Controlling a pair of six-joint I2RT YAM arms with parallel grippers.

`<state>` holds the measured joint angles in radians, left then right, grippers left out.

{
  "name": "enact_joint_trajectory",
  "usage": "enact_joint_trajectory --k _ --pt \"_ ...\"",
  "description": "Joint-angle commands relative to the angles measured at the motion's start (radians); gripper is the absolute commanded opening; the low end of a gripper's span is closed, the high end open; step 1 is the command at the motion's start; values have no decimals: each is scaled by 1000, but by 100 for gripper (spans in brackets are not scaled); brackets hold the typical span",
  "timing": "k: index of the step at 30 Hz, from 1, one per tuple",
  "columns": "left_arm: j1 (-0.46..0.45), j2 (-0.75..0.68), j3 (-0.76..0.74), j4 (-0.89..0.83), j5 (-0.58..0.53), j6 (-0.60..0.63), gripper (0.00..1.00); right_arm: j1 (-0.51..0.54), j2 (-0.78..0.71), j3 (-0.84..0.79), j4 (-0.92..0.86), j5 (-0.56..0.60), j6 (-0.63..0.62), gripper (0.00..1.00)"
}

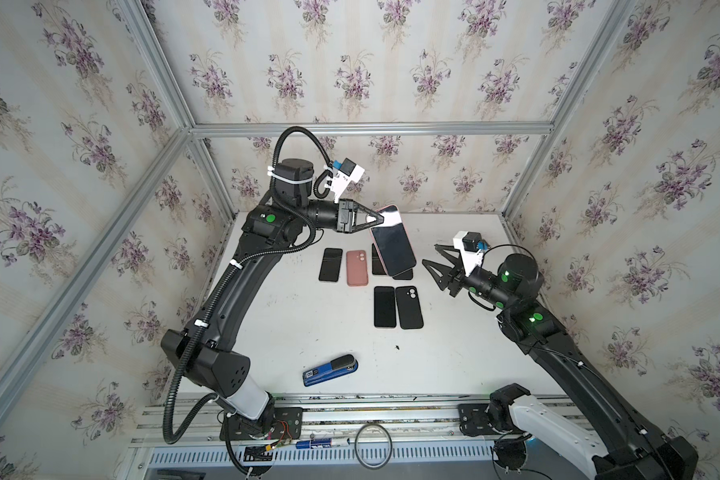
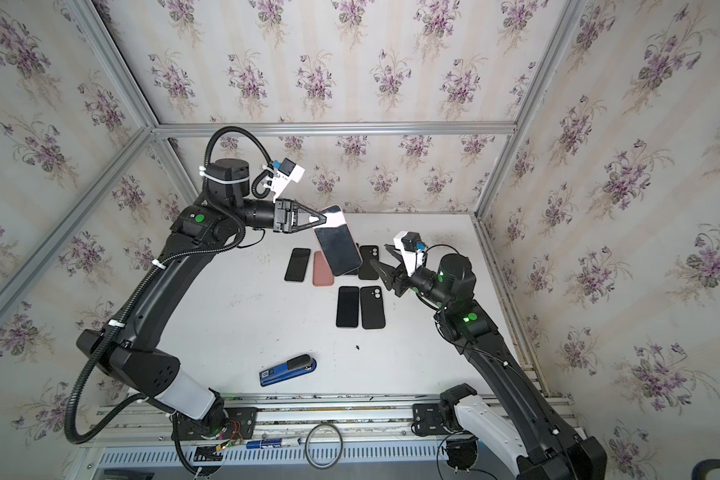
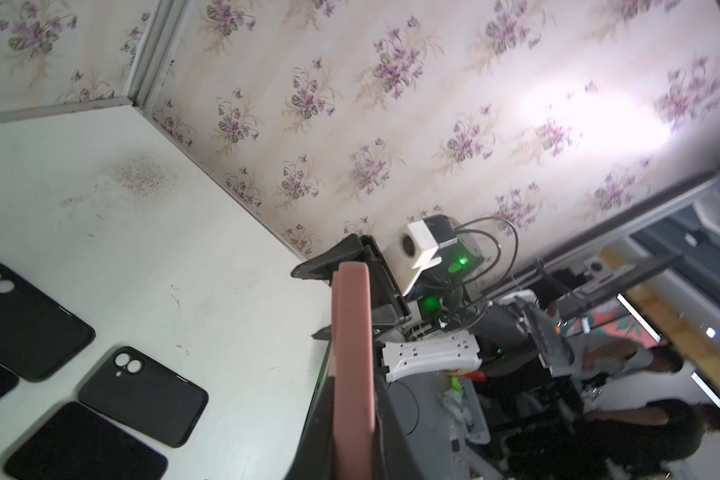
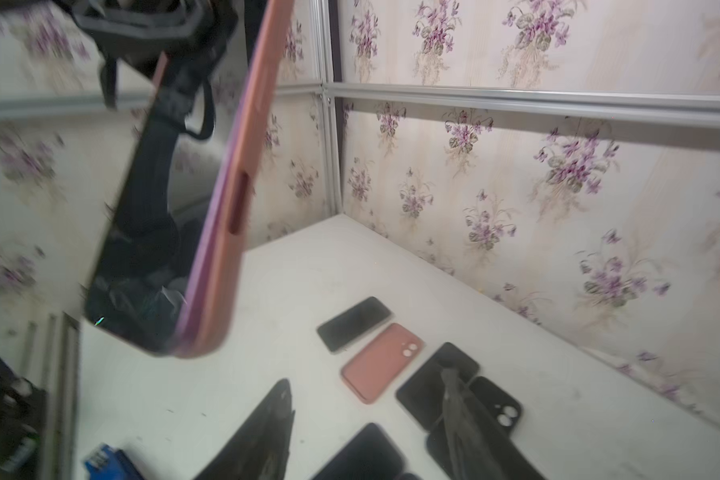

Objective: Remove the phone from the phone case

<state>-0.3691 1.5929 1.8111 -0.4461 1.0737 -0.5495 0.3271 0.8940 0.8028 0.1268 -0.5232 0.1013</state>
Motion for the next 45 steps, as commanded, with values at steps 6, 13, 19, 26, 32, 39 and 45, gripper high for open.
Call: enact_joint_trajectory --k 6,13,19,26,32,39,45 --pt "43 -100 -361 949 -85 -878 0 0 -2 -95 391 -143 739 56" --pt "42 -121 -434 1007 -114 -909 0 8 22 -138 564 -164 874 54" --pt "29 -125 -441 1016 -115 -905 0 16 65 -143 665 -158 933 56" --pt "22 -123 -452 1037 -118 -909 0 35 129 -123 761 -160 986 57" --pt "19 -125 -459 1045 -118 -908 0 42 148 -121 805 -156 997 57" --pt "18 -118 -464 1059 -127 -909 0 45 143 -126 831 -163 1008 58" --pt "13 -120 -472 1073 -127 -909 0 45 155 -129 829 -159 1008 56"
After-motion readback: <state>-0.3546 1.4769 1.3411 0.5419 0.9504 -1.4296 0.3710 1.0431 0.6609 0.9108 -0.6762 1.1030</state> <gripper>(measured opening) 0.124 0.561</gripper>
